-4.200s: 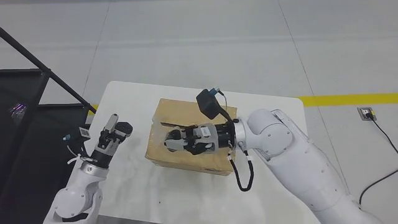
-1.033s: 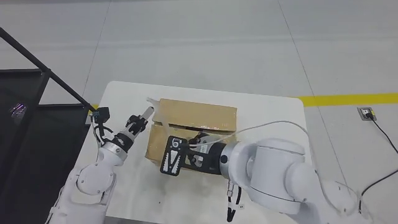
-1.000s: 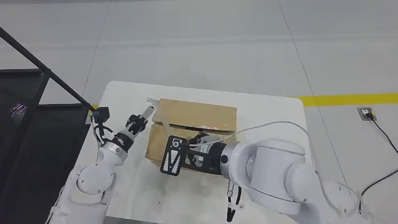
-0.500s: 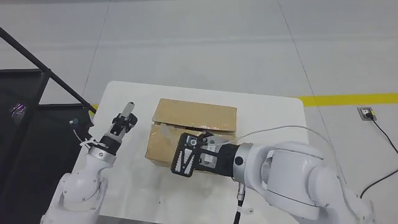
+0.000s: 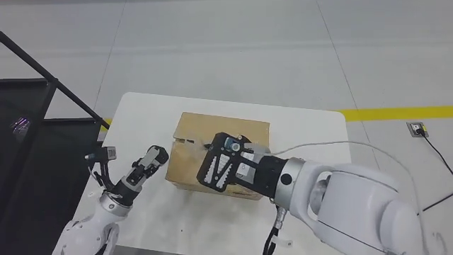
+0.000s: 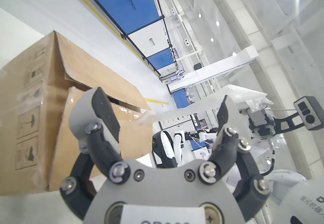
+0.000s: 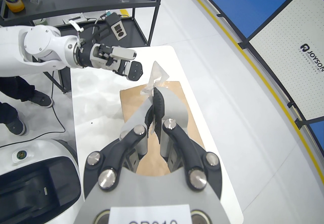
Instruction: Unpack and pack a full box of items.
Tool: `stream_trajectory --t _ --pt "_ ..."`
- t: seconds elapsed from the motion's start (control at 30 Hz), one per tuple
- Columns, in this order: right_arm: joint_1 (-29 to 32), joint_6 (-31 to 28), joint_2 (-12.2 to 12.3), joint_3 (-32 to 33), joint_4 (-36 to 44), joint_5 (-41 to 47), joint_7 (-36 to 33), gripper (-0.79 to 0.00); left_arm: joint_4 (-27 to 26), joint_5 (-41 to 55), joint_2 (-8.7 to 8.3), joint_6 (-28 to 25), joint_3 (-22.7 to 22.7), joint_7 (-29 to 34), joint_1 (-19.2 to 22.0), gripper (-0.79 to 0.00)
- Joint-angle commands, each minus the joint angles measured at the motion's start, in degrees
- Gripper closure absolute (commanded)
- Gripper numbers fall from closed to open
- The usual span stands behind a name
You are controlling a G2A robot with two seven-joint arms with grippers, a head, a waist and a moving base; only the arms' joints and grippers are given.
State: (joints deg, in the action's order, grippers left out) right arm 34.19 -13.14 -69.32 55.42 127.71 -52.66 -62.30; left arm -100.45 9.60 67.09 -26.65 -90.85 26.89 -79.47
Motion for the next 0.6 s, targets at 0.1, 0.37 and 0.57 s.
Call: stream_trajectory --t 0.1,0.37,0.57 --pt "-2.09 6.12 -0.53 0.13 0.89 -0.11 -1.64 0.0 0.97 0.3 0.55 0.3 2.82 -4.34 0.62 -0.785" --pt "-2.66 5.53 -0.59 -0.44 1.39 0.03 -2.67 0.0 2.49 -2.29 1.1 8.17 5.71 -9.06 4.28 -0.785" --pt "0.32 -0.88 -0.24 0.74 -0.7 1.12 4.7 0.0 2.65 -3.88 0.78 10.09 6.56 -2.72 5.23 -0.785"
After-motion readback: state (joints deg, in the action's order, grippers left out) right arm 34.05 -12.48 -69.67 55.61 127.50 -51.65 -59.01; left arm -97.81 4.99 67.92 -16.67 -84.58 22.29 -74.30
